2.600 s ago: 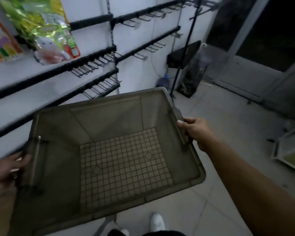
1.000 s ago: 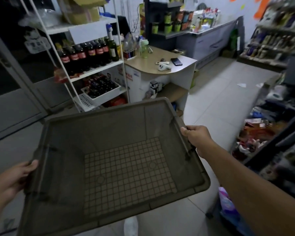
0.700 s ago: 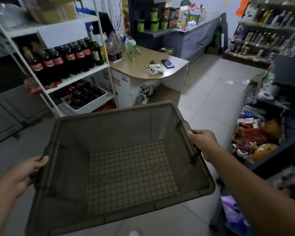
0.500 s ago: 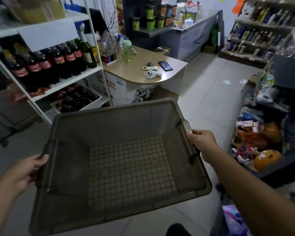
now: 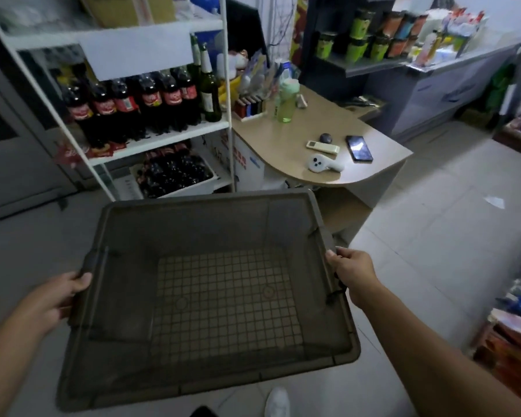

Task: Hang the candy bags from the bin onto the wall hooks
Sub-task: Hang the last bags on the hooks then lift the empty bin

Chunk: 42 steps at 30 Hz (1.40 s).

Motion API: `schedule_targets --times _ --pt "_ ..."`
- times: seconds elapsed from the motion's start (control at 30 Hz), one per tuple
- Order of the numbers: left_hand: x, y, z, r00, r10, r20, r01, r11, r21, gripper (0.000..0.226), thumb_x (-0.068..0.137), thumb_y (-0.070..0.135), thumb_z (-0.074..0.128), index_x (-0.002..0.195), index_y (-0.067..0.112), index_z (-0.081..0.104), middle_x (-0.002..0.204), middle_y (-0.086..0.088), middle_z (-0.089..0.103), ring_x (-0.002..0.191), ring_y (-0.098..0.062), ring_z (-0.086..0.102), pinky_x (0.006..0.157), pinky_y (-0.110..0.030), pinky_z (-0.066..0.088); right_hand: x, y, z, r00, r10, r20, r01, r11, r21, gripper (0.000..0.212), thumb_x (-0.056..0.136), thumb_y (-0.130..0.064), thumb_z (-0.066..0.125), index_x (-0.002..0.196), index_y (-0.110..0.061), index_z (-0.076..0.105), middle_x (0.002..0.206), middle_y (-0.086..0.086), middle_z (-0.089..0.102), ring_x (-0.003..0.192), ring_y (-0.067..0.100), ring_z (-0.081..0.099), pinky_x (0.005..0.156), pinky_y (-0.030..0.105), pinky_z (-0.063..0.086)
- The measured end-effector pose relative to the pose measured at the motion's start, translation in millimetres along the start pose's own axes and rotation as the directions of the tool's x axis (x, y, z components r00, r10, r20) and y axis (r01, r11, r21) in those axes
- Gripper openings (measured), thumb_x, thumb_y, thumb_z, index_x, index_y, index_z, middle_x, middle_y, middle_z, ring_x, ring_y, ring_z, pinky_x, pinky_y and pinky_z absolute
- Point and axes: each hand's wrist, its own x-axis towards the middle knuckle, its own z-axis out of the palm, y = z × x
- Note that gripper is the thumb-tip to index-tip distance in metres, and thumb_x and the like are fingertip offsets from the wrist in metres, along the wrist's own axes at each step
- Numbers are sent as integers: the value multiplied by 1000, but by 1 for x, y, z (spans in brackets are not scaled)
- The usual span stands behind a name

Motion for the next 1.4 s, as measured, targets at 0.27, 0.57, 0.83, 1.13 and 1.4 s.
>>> schedule_targets --times 0.27,0.57,0.83,1.13,1.4 --pt "15 -6 18 973 -102 -206 59 976 -208 41 99 8 55 138 1 50 94 -7 57 81 -26 50 62 -30 38 92 -44 55 995 2 96 10 992 -126 23 97 -16 61 116 -5 66 87 1 65 81 18 64 68 29 53" --pt "99 -5 15 950 -226 -216 170 953 -251 38 100 7 51 139 7 52 84 -2 64 72 -20 47 63 -28 36 172 -69 148 992 95 82 -74 972 -223 32 93 -19 66 123 -7 64 108 10 69 98 27 66 92 45 55" --pt "146 -6 36 938 -284 -198 239 945 -224 40 102 7 47 142 12 48 115 -1 56 85 -21 52 67 -27 37 231 -65 194 980 167 104 -128 944 -303 24 97 -16 59 120 -13 62 97 5 66 97 29 65 91 50 55" --pt "203 -35 81 846 -447 -289 366 883 -294 42 100 5 52 141 12 49 87 6 55 72 -15 49 64 -26 39 327 -26 237 942 305 140 -238 902 -360 8 97 -14 57 99 -17 64 96 8 63 91 25 62 93 49 52" --pt "271 -90 130 835 -436 -335 336 887 -318 46 100 7 52 145 10 44 98 -4 60 72 -16 50 65 -27 41 421 37 274 928 343 148 -250 863 -438 19 95 -19 60 113 -13 63 110 8 65 105 26 61 99 47 47"
